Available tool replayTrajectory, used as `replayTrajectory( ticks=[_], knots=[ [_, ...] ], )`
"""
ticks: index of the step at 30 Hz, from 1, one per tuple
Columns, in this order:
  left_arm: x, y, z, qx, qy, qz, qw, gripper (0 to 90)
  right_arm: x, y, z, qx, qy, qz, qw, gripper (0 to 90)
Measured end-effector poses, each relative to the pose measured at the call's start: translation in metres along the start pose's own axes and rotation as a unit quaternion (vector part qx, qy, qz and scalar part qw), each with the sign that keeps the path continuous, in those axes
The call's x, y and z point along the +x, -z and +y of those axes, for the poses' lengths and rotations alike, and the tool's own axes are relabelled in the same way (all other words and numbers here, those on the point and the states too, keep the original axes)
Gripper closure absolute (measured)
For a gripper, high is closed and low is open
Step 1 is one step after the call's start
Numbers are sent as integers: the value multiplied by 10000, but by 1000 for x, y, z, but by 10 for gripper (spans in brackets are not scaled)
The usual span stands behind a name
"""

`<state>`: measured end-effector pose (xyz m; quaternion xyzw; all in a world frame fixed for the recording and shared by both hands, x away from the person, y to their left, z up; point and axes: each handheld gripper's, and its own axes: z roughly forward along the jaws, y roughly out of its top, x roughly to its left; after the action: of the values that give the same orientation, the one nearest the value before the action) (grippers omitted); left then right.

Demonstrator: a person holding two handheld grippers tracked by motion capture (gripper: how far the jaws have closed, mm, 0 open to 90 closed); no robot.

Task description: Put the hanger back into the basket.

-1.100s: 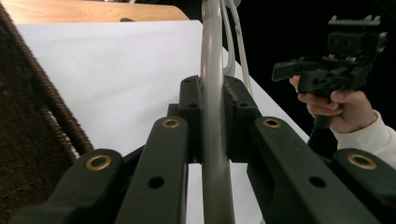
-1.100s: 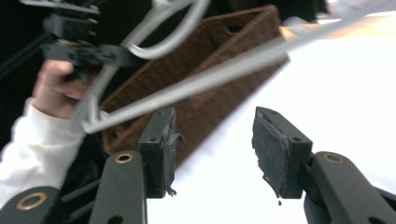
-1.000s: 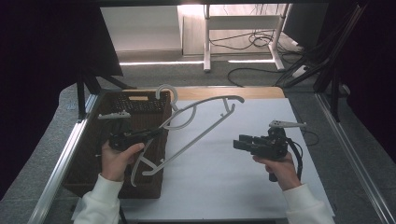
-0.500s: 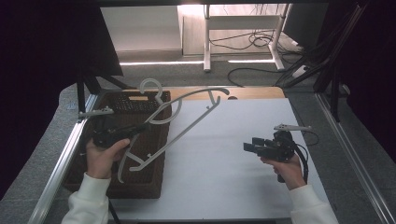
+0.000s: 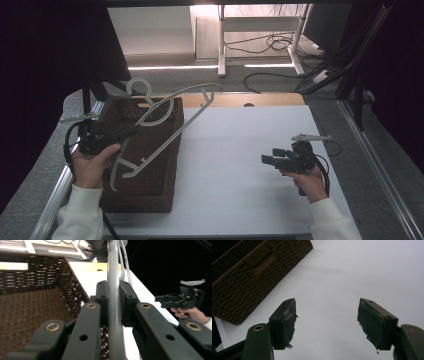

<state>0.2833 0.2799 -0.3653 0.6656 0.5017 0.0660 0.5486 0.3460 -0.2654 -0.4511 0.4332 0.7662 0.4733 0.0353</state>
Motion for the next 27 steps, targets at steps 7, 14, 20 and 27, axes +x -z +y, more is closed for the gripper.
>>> replayTrajectory(
  ticks=[7,14,20,27],
  knots=[
    [16,11,-7,-71,61,225,9997,805,-2,2,-1,29,7,-59,10000,299],
    [26,26,-14,-235,136,336,9991,805,-4,2,-1,98,16,-114,9999,283],
    [38,43,-22,-466,218,400,9979,805,-5,2,-1,140,58,-171,9997,278],
    [48,55,-26,-525,197,577,9968,805,-5,1,-2,165,70,-183,9997,277]
  ],
)
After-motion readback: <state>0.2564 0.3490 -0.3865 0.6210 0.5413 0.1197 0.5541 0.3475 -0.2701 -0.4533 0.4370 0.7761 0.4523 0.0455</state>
